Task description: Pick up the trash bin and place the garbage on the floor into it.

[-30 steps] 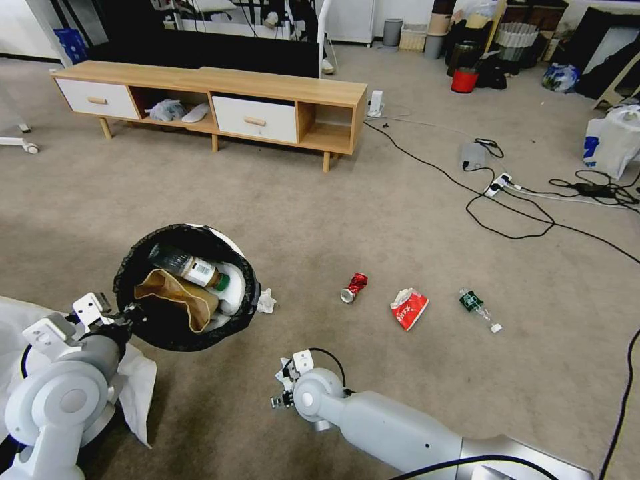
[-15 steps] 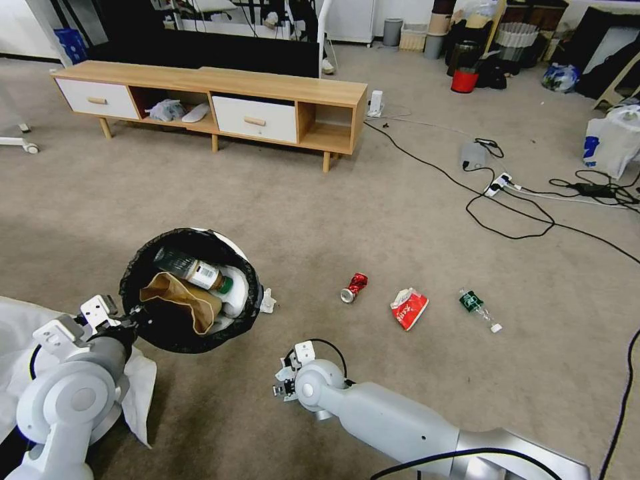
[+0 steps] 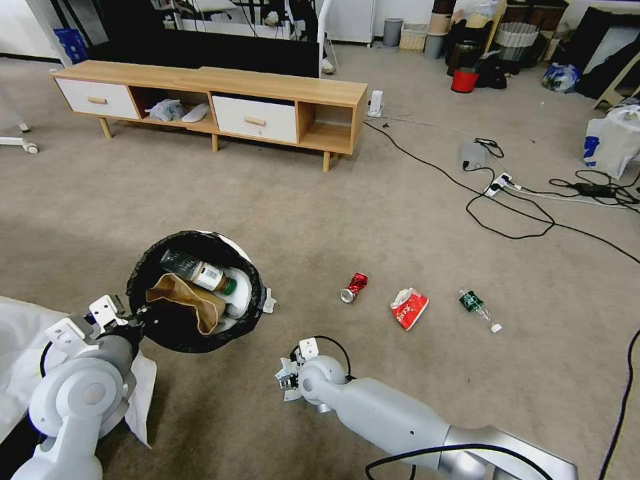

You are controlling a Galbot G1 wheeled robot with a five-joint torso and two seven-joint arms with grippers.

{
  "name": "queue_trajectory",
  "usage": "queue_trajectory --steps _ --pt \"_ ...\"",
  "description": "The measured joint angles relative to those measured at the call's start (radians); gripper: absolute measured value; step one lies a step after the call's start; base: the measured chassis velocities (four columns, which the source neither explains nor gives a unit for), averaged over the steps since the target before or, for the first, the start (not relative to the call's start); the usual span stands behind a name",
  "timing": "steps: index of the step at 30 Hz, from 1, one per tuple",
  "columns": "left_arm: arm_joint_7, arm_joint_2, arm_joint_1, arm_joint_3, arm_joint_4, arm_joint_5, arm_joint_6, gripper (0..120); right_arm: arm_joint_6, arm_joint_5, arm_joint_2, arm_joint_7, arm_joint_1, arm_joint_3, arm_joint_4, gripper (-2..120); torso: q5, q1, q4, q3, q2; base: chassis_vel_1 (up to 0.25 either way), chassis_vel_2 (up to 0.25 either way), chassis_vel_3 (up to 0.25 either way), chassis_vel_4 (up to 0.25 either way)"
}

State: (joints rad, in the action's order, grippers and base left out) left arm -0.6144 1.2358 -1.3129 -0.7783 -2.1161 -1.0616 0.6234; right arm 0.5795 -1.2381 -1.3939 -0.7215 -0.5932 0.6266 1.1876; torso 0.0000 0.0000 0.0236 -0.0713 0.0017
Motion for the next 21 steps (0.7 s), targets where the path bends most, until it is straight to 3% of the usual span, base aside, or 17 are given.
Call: queue_trajectory --steps 11,21 --pt "0.009 0.003 0.011 0.020 0.017 0.022 -0.005 0 -0.018 0.081 -0.015 0.056 0.011 -0.026 -0.061 100 0.0000 0.000 0.0000 0.000 0.000 0.000 0.000 0.000 0.000" --pt "0.010 0.010 0.017 0.034 0.026 0.032 -0.008 0 -0.027 0.085 -0.015 0.060 0.014 -0.024 -0.033 100 0.0000 0.000 0.0000 0.000 0.000 0.000 0.000 0.000 0.000"
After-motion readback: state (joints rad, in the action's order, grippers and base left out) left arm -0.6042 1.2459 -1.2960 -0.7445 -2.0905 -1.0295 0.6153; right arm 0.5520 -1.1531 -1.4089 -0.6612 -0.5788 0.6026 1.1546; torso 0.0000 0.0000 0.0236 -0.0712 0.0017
